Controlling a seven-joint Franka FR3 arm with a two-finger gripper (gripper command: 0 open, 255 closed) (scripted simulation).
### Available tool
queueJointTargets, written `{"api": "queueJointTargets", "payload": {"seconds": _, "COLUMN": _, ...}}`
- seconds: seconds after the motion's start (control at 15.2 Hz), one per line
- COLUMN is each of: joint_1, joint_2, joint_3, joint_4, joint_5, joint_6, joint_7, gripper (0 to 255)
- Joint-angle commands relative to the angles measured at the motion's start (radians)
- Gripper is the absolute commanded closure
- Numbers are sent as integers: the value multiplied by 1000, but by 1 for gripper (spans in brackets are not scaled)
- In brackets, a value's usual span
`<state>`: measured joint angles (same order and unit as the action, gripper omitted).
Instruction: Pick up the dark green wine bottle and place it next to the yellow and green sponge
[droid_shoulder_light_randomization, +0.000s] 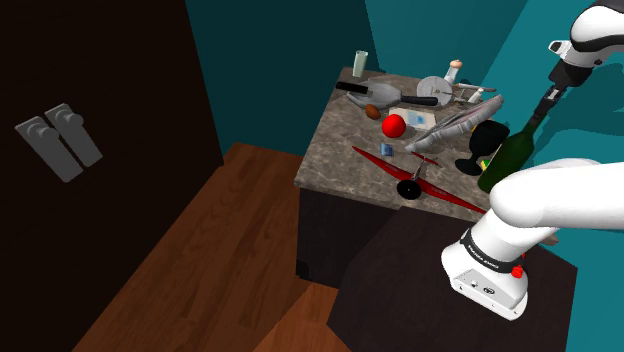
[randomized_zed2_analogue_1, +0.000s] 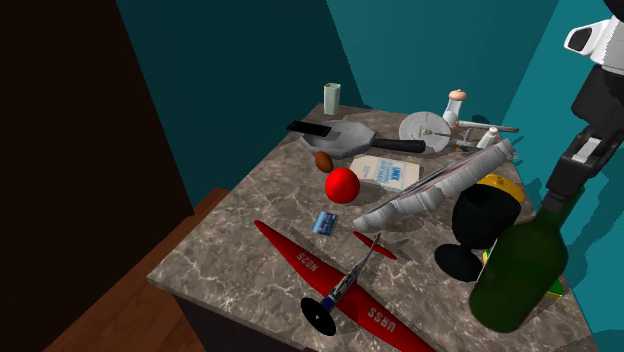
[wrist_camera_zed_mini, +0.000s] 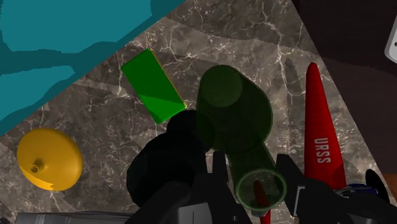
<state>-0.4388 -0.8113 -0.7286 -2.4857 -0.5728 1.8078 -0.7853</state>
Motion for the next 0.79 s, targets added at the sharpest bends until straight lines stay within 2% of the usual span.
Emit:
{"api": "queueJointTargets", "payload": {"seconds": 0.0, "joint_1": -2, "joint_2": 0, "joint_3": -6, "joint_4": -13, "joint_5": -6, "joint_6": 14, "joint_7": 2, "gripper": 255}}
{"api": "queueJointTargets", "payload": {"seconds": 0.4, "joint_1": -2, "joint_2": 0, "joint_3": -6, "joint_4": -13, "joint_5": -6, "joint_6": 14, "joint_7": 2, "gripper": 255}}
{"api": "queueJointTargets", "payload": {"seconds": 0.46, "joint_1": -2, "joint_2": 0, "joint_3": -6, "joint_4": -14, "joint_5": -6, "joint_6": 14, "joint_7": 2, "gripper": 0}}
{"api": "queueJointTargets", "payload": {"seconds": 0.73, "joint_1": -2, "joint_2": 0, "joint_3": -7, "joint_4": -13, "joint_5": -6, "joint_6": 14, "joint_7": 1, "gripper": 0}}
